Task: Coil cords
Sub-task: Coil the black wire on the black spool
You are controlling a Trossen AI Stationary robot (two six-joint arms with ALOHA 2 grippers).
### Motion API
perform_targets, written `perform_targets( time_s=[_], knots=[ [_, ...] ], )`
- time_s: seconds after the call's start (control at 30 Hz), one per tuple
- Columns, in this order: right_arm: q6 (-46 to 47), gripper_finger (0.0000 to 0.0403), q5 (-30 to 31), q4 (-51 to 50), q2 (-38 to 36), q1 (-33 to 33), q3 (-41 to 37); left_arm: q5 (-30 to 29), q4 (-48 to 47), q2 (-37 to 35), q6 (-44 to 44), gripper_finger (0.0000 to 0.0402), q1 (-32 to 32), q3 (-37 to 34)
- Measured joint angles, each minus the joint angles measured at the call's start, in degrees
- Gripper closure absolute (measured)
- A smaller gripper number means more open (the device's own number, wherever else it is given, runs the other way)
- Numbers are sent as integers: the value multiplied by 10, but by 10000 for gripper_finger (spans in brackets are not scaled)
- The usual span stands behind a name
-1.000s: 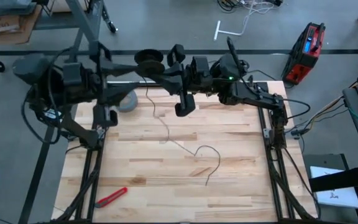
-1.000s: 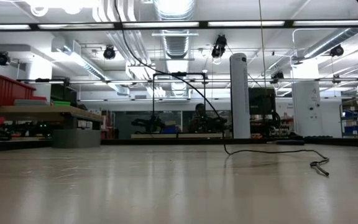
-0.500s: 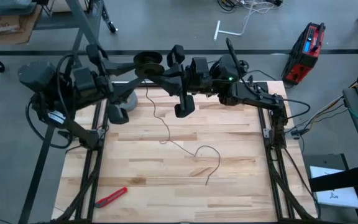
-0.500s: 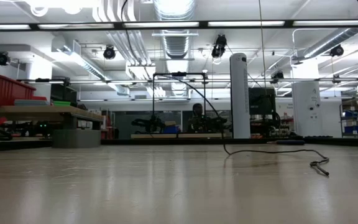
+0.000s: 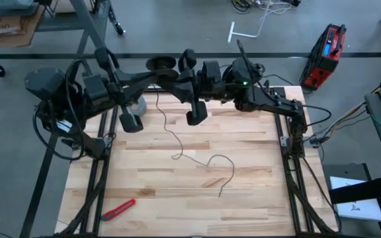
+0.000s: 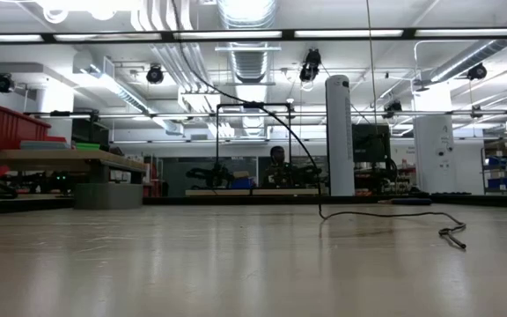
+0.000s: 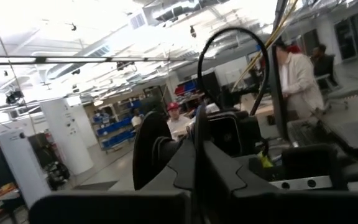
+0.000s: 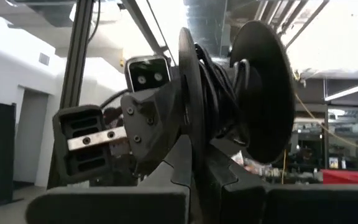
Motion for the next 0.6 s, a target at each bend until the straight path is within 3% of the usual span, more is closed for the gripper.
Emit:
perform_targets(
  time_s=[0.13,0.3,0.6],
  knots=[
    [0,381,18,-65,-9,0,1,-15,-7,-11,17,399,-1,-2],
    [-26,340,91,-147,-17,2,-1,-30,-13,-51,2,400,0,1],
    [-26,294,106,-222,-28,3,0,-31,-136,-80,-76,401,0,-2]
  ],
)
